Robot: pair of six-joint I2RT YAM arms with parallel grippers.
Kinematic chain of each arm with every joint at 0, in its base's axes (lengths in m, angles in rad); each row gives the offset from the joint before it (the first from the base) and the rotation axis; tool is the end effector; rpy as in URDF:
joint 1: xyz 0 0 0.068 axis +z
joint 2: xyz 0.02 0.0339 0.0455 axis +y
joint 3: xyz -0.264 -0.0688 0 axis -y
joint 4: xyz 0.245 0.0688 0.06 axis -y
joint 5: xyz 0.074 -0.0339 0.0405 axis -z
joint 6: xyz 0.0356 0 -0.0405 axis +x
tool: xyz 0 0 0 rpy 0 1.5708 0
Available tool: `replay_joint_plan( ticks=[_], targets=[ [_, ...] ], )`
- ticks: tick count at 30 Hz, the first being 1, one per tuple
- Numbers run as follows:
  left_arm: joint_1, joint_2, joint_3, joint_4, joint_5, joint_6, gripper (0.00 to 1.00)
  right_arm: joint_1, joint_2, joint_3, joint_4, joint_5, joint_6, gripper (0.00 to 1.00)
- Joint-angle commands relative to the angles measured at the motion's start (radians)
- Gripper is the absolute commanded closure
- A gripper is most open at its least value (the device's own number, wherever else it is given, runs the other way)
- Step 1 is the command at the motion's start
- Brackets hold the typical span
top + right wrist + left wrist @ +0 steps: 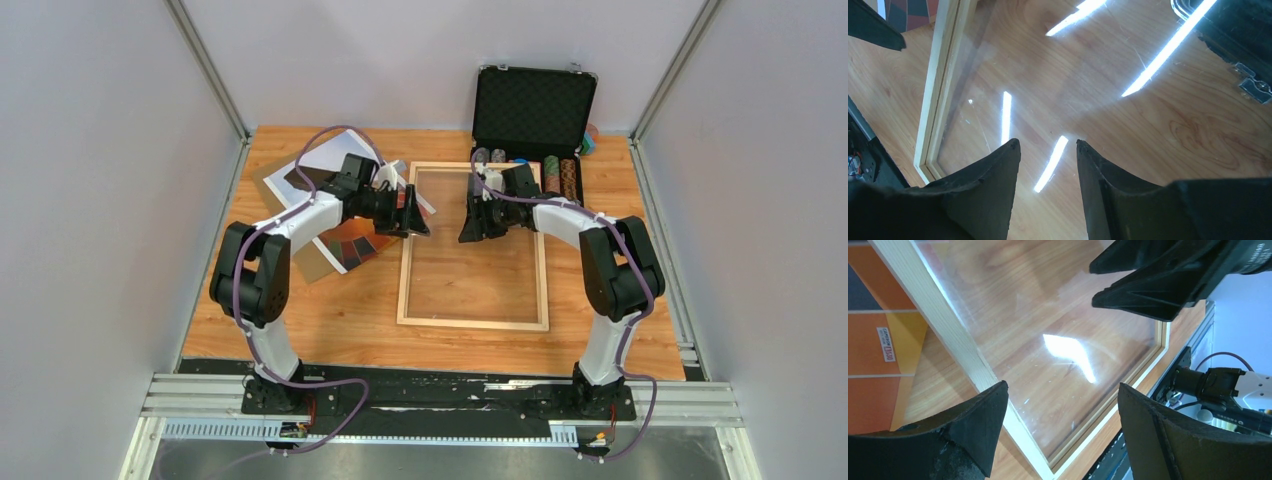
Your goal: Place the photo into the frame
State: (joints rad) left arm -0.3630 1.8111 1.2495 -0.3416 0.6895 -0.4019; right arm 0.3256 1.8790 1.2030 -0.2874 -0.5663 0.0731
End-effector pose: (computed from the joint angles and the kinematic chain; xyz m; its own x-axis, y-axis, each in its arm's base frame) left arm 0.3518 -0.1579 0.2105 -0.9268 0.0292 -0.3743 0.3038 0.6442 -0.7019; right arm 0.3616 0.1422 0.1731 -0.8168 -0.2107 -0.5370 -0.5017 0.7189 0.4811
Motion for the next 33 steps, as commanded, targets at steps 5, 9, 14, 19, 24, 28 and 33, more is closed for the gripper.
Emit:
replay_joint_plan(
  ticks=[5,9,14,19,24,28,33],
  targets=[
    [0.018,-0.096,0.071,-0.045,-0.06,0.075,0.12,-0.008,-0.032,-0.008,0.0,0.016,-0.006,0.51],
    [0.024,-0.109,0.072,-0.045,-0.096,0.092,0.12,-0.008,-0.047,0.002,-0.002,0.013,0.001,0.48],
    [0.033,-0.141,0.05,-0.031,-0.131,0.131,0.12,-0.007,-0.091,0.029,-0.018,0.032,0.001,0.43],
    [0.044,-0.187,0.031,-0.033,-0.174,0.187,0.11,-0.008,-0.15,0.049,-0.031,0.05,-0.008,0.28],
    [0.079,-0.232,0.013,-0.047,-0.22,0.214,0.11,-0.007,-0.195,0.062,-0.041,0.07,-0.028,0.24],
    [0.129,-0.247,0.008,-0.078,-0.229,0.235,0.11,-0.007,-0.231,0.076,-0.043,0.096,-0.048,0.24],
    [0.183,-0.278,-0.024,-0.108,-0.271,0.298,0.1,0.038,-0.254,0.101,-0.024,0.216,-0.109,0.25]
  ],
)
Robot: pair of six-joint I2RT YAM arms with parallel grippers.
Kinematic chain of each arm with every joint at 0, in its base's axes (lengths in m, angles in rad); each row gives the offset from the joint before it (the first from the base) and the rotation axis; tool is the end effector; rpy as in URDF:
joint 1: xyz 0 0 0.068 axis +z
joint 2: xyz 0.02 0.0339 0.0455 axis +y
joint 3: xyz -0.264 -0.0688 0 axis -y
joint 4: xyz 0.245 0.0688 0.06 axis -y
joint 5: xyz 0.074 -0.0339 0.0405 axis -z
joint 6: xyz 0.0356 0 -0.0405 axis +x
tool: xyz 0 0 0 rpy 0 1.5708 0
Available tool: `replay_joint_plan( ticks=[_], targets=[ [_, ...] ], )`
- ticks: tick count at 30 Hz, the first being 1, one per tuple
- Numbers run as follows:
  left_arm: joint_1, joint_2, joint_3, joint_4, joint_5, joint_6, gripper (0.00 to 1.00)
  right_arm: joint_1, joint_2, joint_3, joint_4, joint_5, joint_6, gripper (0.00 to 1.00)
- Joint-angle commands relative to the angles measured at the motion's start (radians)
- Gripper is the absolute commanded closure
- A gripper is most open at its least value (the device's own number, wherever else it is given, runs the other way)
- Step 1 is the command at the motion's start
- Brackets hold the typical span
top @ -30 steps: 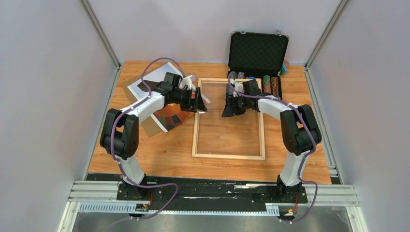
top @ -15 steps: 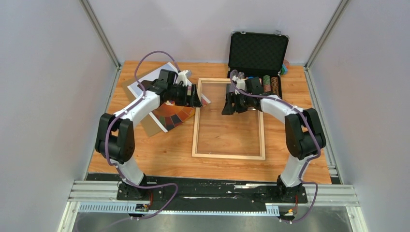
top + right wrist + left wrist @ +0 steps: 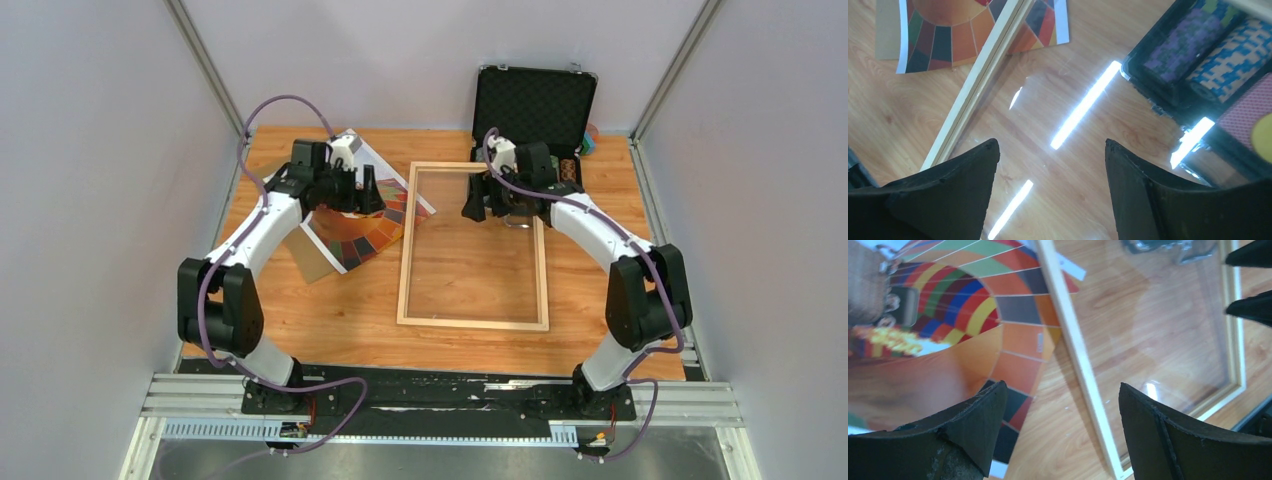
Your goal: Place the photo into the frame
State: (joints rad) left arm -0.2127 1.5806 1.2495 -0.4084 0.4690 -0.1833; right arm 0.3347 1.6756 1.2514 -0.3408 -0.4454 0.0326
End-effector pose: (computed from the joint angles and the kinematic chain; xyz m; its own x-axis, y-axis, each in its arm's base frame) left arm 0.3406 -0.0900 0.2833 -0.7415 -0.0062 -0.6709 0.3860 0.8139 -0.4342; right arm 0.3465 0.1367 0.2564 -0.6730 -0.2029 -0.7113 -0.5683 0.7573 0.3217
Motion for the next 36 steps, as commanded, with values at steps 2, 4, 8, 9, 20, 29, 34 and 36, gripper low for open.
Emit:
replay_joint_plan(
  ticks=[2,4,8,9,20,29,34,36],
  targets=[
    [0.053,-0.057,-0.039,-0.05,-0.091,0.092,0.1,0.043,-0.054,0.063,0.05,0.101,-0.077,0.25],
    [0.084,-0.067,-0.051,-0.06,-0.103,0.089,0.09,0.059,-0.048,0.088,0.058,0.1,-0.082,0.25],
    [0.141,-0.068,-0.059,-0.092,-0.128,0.073,0.09,0.088,-0.004,0.159,0.059,0.091,-0.081,0.24],
    [0.163,-0.063,-0.058,-0.098,-0.123,0.062,0.09,0.096,0.013,0.176,0.059,0.09,-0.078,0.24],
    [0.344,0.057,-0.061,-0.192,-0.024,-0.004,0.1,0.243,0.266,0.428,0.059,0.108,-0.072,0.25],
    [0.411,0.08,-0.091,-0.235,0.066,0.017,0.11,0.318,0.472,0.585,0.042,0.042,-0.044,0.27],
    [0.416,0.089,-0.113,-0.25,0.118,0.036,0.11,0.348,0.513,0.608,0.028,0.014,-0.064,0.28],
    [0.417,0.094,-0.114,-0.255,0.124,0.044,0.11,0.357,0.522,0.611,0.025,0.004,-0.075,0.29]
  ],
)
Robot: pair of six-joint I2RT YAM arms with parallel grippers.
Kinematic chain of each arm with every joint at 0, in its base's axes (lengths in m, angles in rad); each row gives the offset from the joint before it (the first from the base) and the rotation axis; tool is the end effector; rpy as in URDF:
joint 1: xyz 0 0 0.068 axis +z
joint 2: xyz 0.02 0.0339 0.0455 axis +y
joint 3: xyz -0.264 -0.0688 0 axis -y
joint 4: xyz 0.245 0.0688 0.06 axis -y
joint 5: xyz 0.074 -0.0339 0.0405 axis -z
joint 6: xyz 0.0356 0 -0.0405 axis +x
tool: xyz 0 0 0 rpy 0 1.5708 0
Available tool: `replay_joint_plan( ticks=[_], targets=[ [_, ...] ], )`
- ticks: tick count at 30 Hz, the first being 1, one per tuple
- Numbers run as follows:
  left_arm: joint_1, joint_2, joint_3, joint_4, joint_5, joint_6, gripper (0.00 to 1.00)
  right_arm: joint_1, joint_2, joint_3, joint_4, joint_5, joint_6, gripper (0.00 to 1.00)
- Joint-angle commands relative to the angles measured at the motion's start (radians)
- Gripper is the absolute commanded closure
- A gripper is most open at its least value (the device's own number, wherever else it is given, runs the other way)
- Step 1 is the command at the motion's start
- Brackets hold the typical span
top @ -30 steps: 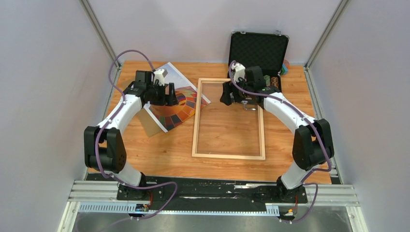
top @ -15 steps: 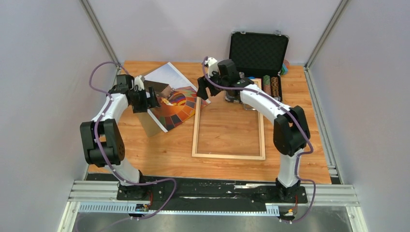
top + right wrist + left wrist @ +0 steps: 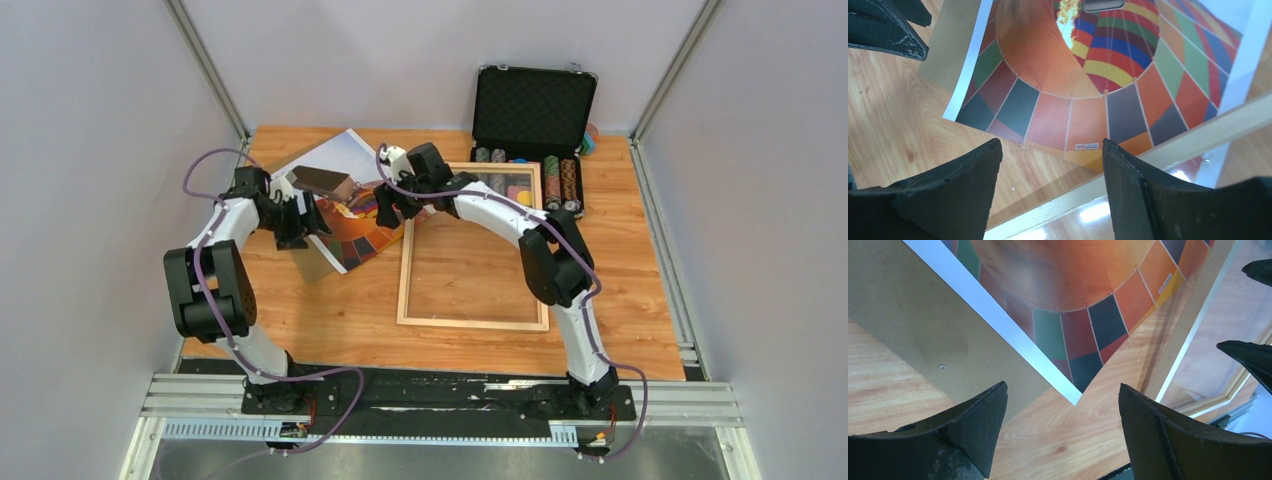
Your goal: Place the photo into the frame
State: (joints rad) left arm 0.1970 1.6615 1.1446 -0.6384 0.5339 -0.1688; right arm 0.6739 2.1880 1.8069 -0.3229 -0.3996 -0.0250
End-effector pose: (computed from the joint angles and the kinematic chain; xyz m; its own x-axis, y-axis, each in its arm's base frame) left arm 0.3260 0.0466 0.2118 -0.8900 -0.3251 -0.3197 -0.1183 0.8417 -0.5268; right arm 0.3851 0.3253 0.2242 -0.4855 -0.4172 -0.7683 -0.8190 0.5245 0.2327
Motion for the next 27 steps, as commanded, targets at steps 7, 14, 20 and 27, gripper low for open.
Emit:
replay_joint_plan(
  ticks=[7,14,20,27],
  targets=[
    [0.028,0.03,-0.021,-0.012,0.106,0.019,0.12,0.029,0.05,0.071,-0.002,-0.033,-0.013,0.3],
    [0.033,0.017,-0.023,-0.007,0.116,0.016,0.12,0.03,0.103,0.106,-0.052,0.04,0.041,0.31],
    [0.034,0.004,-0.026,-0.002,0.119,0.014,0.12,0.03,0.117,0.112,-0.081,0.071,0.083,0.32],
    [0.035,-0.003,-0.029,0.003,0.126,0.012,0.12,0.033,0.094,0.095,-0.136,0.154,0.096,0.33]
  ],
)
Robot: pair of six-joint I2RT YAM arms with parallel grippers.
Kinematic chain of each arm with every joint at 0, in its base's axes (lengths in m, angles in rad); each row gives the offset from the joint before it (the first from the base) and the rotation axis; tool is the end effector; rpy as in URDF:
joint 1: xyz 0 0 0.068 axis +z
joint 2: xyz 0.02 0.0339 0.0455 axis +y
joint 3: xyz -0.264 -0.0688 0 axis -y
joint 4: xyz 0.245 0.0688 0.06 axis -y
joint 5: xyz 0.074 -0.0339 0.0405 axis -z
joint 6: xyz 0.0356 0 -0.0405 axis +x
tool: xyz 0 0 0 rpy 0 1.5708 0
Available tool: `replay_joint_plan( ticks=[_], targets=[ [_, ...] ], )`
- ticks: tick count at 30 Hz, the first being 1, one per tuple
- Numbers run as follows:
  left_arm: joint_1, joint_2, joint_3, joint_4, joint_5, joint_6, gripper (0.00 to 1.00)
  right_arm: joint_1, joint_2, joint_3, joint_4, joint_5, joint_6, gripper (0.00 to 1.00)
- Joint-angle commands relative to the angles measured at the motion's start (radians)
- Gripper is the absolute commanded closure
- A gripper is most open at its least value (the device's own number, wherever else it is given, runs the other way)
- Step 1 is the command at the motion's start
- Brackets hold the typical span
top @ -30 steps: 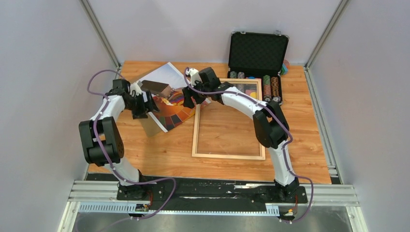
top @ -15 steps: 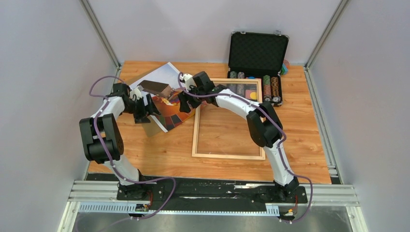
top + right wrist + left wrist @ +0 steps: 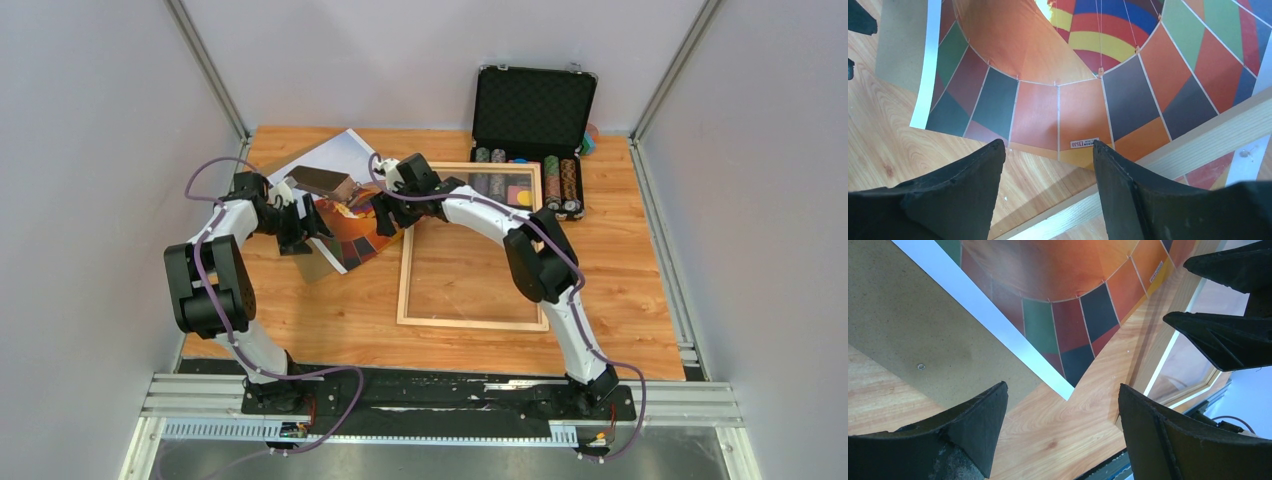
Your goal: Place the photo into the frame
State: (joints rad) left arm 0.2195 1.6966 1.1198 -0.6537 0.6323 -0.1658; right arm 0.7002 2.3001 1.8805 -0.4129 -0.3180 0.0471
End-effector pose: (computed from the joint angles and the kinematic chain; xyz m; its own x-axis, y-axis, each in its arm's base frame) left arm 0.3223 0.0503 0.1953 -0.9102 -0.3395 -0.2372 -0.1352 0.7850 -0.6046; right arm 0.3879 0.3414 0.1856 -0.6014 -0.4482 -0.6614 -0.7455 0.6126 0.2627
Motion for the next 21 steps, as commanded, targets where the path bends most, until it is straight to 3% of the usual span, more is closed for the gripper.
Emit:
replay_joint_plan(
  ticks=[1,21],
  targets=[
    [0.013,-0.038,-0.004,0.019,0.027,0.009,0.12,0.006,-0.023,0.016,-0.054,0.083,0.023,0.33],
    [0.013,-0.066,-0.006,0.015,0.037,0.012,0.12,0.001,-0.168,-0.112,-0.119,0.241,-0.03,0.32]
  ],
)
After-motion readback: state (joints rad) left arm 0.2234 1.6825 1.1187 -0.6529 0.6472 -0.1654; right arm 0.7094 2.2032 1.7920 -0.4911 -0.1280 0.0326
